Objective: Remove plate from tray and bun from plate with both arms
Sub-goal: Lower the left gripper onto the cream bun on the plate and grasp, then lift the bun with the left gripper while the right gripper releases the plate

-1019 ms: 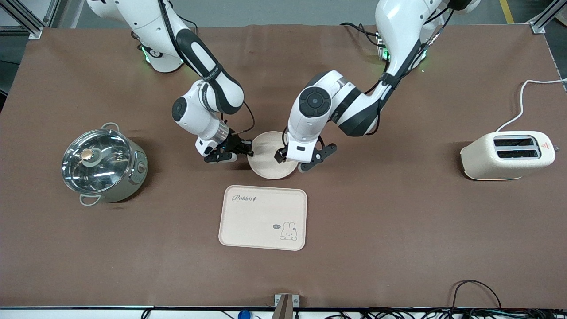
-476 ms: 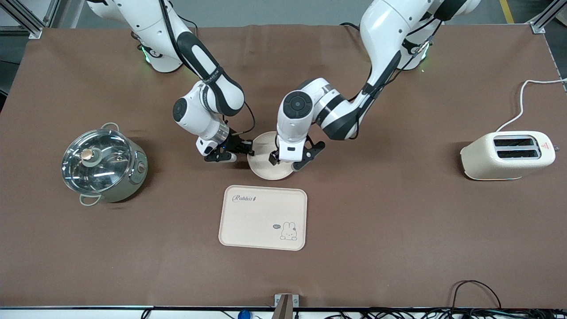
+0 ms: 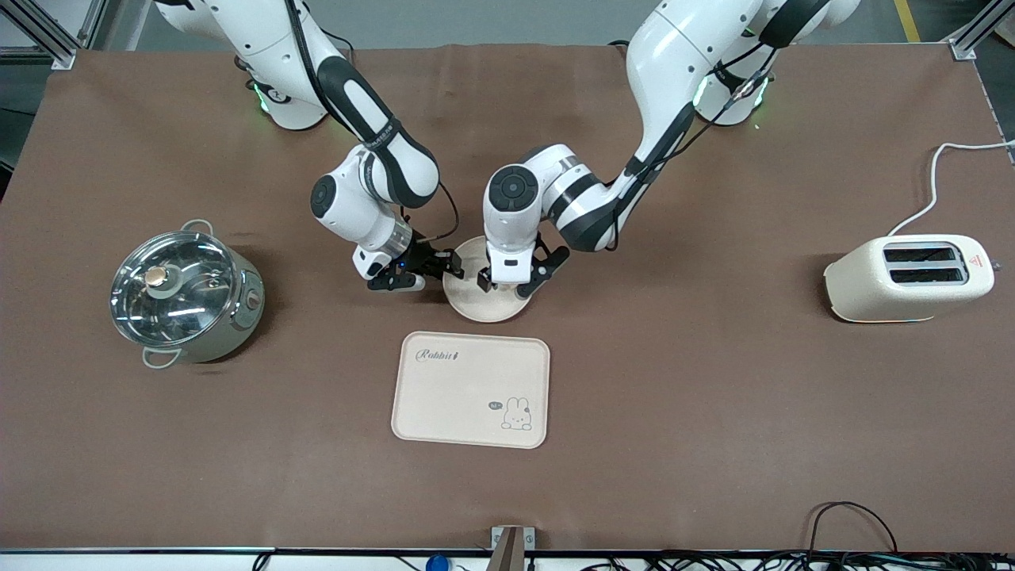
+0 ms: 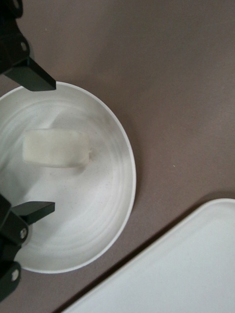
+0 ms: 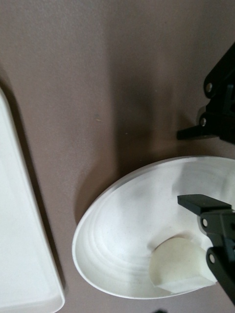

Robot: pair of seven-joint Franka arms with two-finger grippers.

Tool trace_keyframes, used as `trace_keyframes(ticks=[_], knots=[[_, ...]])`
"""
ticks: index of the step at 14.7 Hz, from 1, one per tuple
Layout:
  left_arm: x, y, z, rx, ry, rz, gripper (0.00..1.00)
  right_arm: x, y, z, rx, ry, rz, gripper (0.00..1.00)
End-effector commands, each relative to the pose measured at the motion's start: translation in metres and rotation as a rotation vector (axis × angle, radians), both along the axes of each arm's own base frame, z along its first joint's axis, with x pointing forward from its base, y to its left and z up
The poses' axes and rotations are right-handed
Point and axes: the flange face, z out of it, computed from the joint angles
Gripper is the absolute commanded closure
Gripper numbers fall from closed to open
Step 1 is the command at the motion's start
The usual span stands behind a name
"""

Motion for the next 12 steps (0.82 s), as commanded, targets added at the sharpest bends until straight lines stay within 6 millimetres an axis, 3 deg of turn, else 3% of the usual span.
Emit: trace_keyframes(ticks=[1, 6, 10, 12], knots=[[-0.005, -0.005, -0.016, -0.002, -0.015, 0.005, 0.05, 0.004, -0.007, 0.009, 0.015, -0.016, -0.018, 0.46], [-0.005, -0.008, -0.036, -0.031, -0.023, 0.027, 0.15, 0.033, -0.027, 0.026, 0.067, -0.013, -0.041, 0.45], [-0.006, -0.006, -0.038, -0.023, -0.015, 0.027, 0.51, 0.074, -0.058, 0.044, 0.096, -0.011, 0.007, 0.4], [-0.004, -0.006, -0.034, -0.025, -0.019, 0.027, 0.59, 0.097, -0.081, 0.056, 0.12, 0.01, 0.047, 0.34]])
